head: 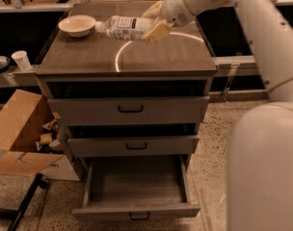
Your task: Place blue plastic bottle into bottom drawer
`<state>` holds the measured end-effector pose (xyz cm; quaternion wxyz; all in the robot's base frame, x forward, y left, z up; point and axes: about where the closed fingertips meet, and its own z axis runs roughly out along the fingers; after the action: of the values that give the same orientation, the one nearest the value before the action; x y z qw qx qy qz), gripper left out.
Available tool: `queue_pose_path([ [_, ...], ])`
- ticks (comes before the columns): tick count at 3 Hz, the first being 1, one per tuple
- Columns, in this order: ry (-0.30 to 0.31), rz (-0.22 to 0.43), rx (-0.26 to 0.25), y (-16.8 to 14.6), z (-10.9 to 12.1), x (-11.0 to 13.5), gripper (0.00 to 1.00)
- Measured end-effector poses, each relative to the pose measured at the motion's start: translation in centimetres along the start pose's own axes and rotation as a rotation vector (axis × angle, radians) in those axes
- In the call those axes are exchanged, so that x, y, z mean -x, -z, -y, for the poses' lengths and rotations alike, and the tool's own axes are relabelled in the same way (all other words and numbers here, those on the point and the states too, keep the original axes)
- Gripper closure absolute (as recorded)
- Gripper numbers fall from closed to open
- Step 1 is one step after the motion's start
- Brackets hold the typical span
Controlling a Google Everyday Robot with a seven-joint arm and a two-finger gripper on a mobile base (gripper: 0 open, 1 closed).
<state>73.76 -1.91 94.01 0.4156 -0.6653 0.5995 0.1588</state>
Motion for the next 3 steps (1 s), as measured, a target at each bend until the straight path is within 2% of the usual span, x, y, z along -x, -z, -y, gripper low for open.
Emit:
queue_pose_path([
  [1,0.044,0.066,-0.101,5.0,-2.2,2.1,1.00],
  [2,0.007,0.074,-0.123,6.5,-6.3,0.6,1.00],
  [3,-0.028,0.052,-0.058,4.3,-9.5,-1.6,1.00],
])
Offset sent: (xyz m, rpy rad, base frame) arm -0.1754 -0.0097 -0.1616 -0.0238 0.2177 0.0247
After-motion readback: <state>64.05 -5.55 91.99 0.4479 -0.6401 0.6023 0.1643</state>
